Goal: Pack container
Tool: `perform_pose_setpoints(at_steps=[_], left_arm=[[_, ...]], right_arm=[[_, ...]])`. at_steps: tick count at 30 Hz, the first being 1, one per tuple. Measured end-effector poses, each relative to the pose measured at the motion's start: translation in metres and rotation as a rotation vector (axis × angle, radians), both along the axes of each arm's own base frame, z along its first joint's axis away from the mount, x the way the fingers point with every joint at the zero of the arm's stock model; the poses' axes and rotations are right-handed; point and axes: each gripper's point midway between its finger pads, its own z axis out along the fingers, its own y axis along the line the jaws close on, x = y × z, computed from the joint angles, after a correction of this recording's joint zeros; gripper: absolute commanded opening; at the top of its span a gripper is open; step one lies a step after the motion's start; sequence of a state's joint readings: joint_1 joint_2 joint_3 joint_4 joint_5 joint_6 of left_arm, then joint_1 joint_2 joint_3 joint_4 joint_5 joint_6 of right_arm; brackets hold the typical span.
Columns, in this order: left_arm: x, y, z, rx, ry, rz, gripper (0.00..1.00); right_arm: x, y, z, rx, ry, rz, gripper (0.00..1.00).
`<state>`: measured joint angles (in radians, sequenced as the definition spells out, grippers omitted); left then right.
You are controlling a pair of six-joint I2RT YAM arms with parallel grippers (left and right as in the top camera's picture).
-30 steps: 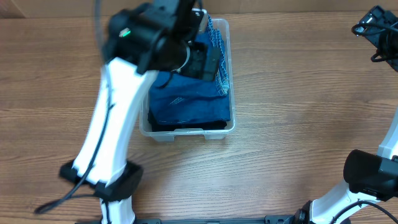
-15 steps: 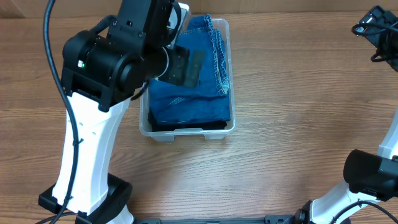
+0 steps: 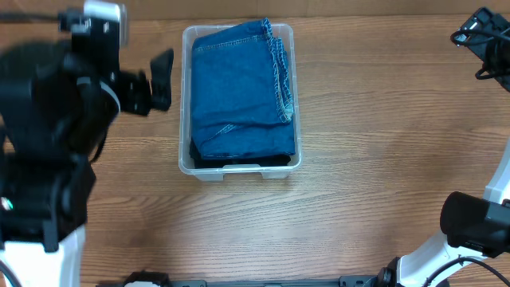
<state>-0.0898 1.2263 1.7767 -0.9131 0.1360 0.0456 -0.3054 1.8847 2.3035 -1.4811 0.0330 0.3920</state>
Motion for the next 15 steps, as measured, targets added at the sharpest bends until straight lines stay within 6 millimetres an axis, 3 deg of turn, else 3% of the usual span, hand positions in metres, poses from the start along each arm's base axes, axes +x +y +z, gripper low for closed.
perform_pose_setpoints(at_steps=[1, 7, 11, 15], left_arm=[[-0.009, 0.004, -0.02, -0.006, 0.001, -0.007, 1.0], [-0.056, 0.016, -0.094, -0.035, -0.076, -0.019, 1.0], [-0.088, 0.015, -0.129, -0.038, -0.188, -0.034, 1.0], [-0.102, 0.014, -0.179, -0.04, -0.21, -0.038, 1.0]], right_arm=[[0.0, 0.0, 0.0, 0.0, 0.0, 0.0, 1.0], [0.0, 0.0, 0.0, -0.001, -0.001, 0.0, 1.0], [0.0, 0.0, 0.0, 0.0, 0.0, 0.001, 1.0], [0.0, 0.0, 0.0, 0.0, 0.0, 0.001, 1.0]])
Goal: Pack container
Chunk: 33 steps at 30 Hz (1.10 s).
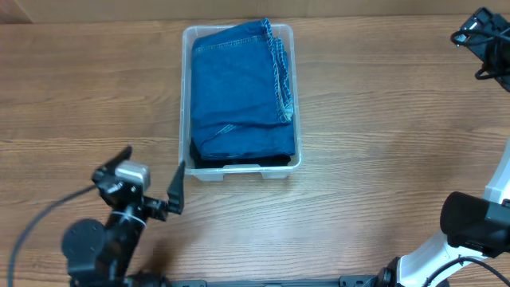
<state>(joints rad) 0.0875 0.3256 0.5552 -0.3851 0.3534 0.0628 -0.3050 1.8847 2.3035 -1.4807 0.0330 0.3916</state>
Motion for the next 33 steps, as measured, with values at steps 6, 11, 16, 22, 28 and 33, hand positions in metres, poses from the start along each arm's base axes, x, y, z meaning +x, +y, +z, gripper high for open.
perform_pose_setpoints(at_steps=[6, 11, 16, 22, 28, 33], left_arm=[[-0.002, 0.003, -0.063, -0.029, 0.019, 0.023, 1.0], [0.002, 0.029, -0.096, -0.128, 0.064, 0.198, 1.0], [0.005, 0.053, -0.118, -0.198, 0.067, 0.35, 1.0], [0.007, 0.064, -0.126, -0.213, 0.038, 0.408, 1.0], [0.007, 0.067, -0.125, -0.196, 0.033, 0.424, 1.0], [0.007, 0.067, -0.125, -0.18, 0.031, 0.425, 1.0]], right_arm=[[0.0, 0.0, 0.0, 0.001, 0.0, 0.0, 1.0], [0.0, 0.0, 0.0, 0.001, 0.0, 0.0, 1.0], [0.0, 0.0, 0.0, 0.0, 0.0, -0.001, 1.0], [0.0, 0.0, 0.0, 0.0, 0.0, 0.0, 1.0], [0.0, 0.0, 0.0, 0.0, 0.0, 0.0, 1.0], [0.0, 0.0, 0.0, 0.0, 0.0, 0.0, 1.0]])
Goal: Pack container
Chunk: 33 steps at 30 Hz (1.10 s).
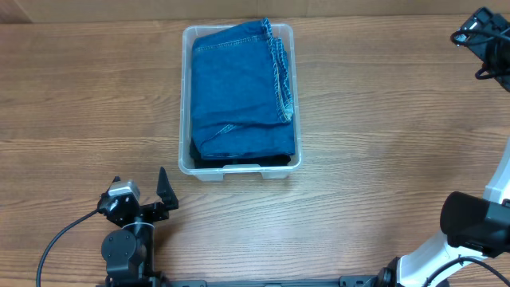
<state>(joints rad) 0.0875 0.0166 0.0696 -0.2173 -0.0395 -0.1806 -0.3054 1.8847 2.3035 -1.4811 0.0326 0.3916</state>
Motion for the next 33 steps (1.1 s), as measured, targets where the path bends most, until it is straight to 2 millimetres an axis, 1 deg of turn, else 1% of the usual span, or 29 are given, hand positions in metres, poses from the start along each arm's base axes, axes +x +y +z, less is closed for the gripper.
perform_pose_setpoints(at_steps=[22, 25, 26, 28, 29, 30, 32, 33], left_arm=[[0.0, 0.0, 0.0, 0.0, 0.0, 0.0, 1.0], [0.0, 0.0, 0.0, 0.0, 0.0, 0.0, 1.0], [0.0, 0.0, 0.0, 0.0, 0.0, 0.0, 1.0], [0.0, 0.0, 0.0, 0.0, 0.0, 0.0, 1.0], [0.0, 0.0, 0.0, 0.0, 0.0, 0.0, 1.0], [0.0, 0.0, 0.0, 0.0, 0.0, 0.0, 1.0], [0.0, 0.0, 0.0, 0.0, 0.0, 0.0, 1.0], [0.0, 0.0, 0.0, 0.0, 0.0, 0.0, 1.0]], right_arm=[[0.0, 0.0, 0.0, 0.0, 0.0, 0.0, 1.0], [-0.002, 0.003, 0.005, -0.003, -0.011, 0.006, 1.0], [-0.004, 0.006, 0.01, -0.007, -0.023, 0.01, 1.0], [-0.013, 0.013, 0.029, -0.021, -0.069, 0.02, 1.0], [-0.026, 0.022, 0.05, -0.034, -0.117, 0.031, 1.0], [-0.037, 0.028, 0.065, -0.043, -0.152, 0.039, 1.0], [-0.053, 0.044, 0.098, -0.069, -0.275, 0.071, 1.0], [-0.057, 0.053, 0.115, -0.084, -0.357, 0.094, 1.0]])
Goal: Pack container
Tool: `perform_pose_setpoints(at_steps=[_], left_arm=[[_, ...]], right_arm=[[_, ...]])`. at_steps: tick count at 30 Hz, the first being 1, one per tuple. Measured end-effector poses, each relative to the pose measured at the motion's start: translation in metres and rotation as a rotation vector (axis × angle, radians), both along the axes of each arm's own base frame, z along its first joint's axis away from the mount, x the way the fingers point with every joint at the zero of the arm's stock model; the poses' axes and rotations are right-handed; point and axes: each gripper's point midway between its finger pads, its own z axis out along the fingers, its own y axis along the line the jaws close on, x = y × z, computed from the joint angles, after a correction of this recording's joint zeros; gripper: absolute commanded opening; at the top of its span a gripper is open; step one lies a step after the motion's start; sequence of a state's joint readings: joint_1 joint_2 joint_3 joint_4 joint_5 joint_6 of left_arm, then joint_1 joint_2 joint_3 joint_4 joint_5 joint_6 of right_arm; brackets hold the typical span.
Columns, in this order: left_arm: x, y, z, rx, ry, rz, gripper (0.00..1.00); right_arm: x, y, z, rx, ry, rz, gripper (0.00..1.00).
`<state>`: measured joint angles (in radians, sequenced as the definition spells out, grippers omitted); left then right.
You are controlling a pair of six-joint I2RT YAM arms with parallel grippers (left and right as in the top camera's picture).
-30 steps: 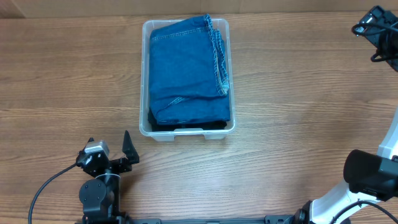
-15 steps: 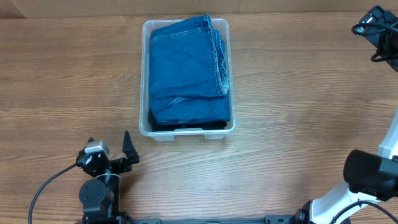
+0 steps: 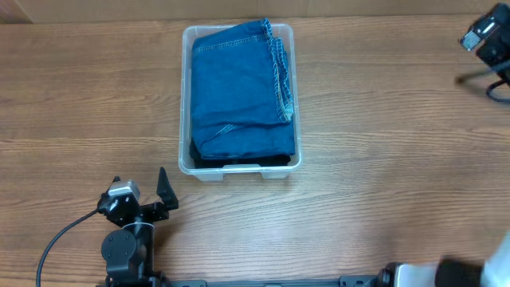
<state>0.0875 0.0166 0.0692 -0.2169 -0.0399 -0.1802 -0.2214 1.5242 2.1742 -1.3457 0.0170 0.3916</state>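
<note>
A clear plastic container (image 3: pixel 185 96) stands at the middle back of the wooden table. Folded blue jeans (image 3: pixel 239 88) fill it, lying over something dark at the near end. My left gripper (image 3: pixel 139 176) is folded down near the table's front left, well short of the container. Its fingers are spread and hold nothing. Only part of my right gripper (image 3: pixel 484 41) shows, at the far right edge and away from the container. Its fingers are cut off by the frame.
The wooden table (image 3: pixel 382 159) surrounds the container. A black cable (image 3: pixel 56 243) runs from the left arm's base at the front edge. Part of the right arm's base (image 3: pixel 446 273) shows at the bottom right.
The right arm has shifted: its wrist at the top right sits farther toward the frame edge, and its lower body at the bottom right has mostly left view. The left arm and the jeans are unchanged.
At first the left arm was raised, large in view, its open gripper beside the container's left wall. Then it was lower at the table's front left. Later it was folded down at the front edge, where it stays. The jeans lay in the container throughout.
</note>
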Motion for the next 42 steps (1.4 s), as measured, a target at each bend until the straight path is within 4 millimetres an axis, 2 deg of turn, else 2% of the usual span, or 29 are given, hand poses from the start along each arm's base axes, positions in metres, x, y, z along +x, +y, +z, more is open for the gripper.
perform_pose_setpoints(at_steps=[1, 2, 3, 4, 8, 12, 14, 17, 18, 22, 25, 27, 33, 38, 42], left_arm=[[0.0, 0.0, 0.0, 0.0, -0.001, 0.001, 1.0], [0.0, 0.0, 0.0, 0.0, -0.001, 0.002, 1.0], [0.0, 0.0, 0.0, 0.0, -0.001, 0.002, 1.0], [0.0, 0.0, 0.0, 0.0, 0.0, 0.003, 1.0], [0.0, 0.001, 0.0, 0.001, 0.0, 0.003, 1.0], [0.0, 0.0, 0.0, 0.001, -0.003, 0.003, 1.0], [0.0, 0.0, 0.0, 0.001, -0.003, 0.003, 1.0], [0.0, 0.0, 0.0, 0.001, -0.002, 0.003, 1.0], [0.0, 0.0, 0.0, 0.001, -0.002, 0.003, 1.0], [0.0, 0.0, 0.0, 0.001, -0.003, 0.003, 1.0], [0.0, 0.0, 0.0, 0.001, -0.002, 0.003, 1.0], [0.0, 0.0, 0.0, 0.001, -0.002, 0.003, 1.0], [0.0, 0.0, 0.0, 0.001, -0.002, 0.003, 1.0], [0.0, 0.0, 0.0, 0.001, -0.002, 0.003, 1.0], [0.0, 0.0, 0.0, 0.001, -0.002, 0.003, 1.0]], right_arm=[[-0.002, 0.011, 0.015, -0.014, -0.086, 0.03, 1.0], [-0.012, 0.028, 0.027, -0.019, -0.153, 0.077, 1.0], [-0.011, 0.036, 0.034, -0.031, -0.231, 0.1, 1.0], [-0.014, 0.044, 0.026, -0.033, -0.256, 0.123, 1.0], [-0.035, 0.079, -0.044, -0.014, -0.251, 0.227, 1.0], [-0.052, 0.083, -0.086, -0.02, -0.328, 0.241, 1.0], [-0.069, 0.086, -0.115, -0.021, -0.376, 0.254, 1.0], [-0.084, 0.089, -0.146, -0.024, -0.462, 0.271, 1.0], [-0.09, 0.09, -0.162, -0.025, -0.481, 0.276, 1.0], [-0.1, 0.091, -0.207, -0.029, -0.52, 0.282, 1.0], [-0.102, 0.091, -0.23, -0.032, -0.516, 0.284, 1.0], [-0.104, 0.091, -0.24, -0.055, -0.521, 0.294, 1.0], [-0.108, 0.092, -0.254, -0.133, -0.535, 0.327, 1.0], [-0.109, 0.092, -0.261, -0.155, -0.553, 0.333, 1.0], [-0.11, 0.092, -0.257, -0.19, -0.572, 0.343, 1.0]])
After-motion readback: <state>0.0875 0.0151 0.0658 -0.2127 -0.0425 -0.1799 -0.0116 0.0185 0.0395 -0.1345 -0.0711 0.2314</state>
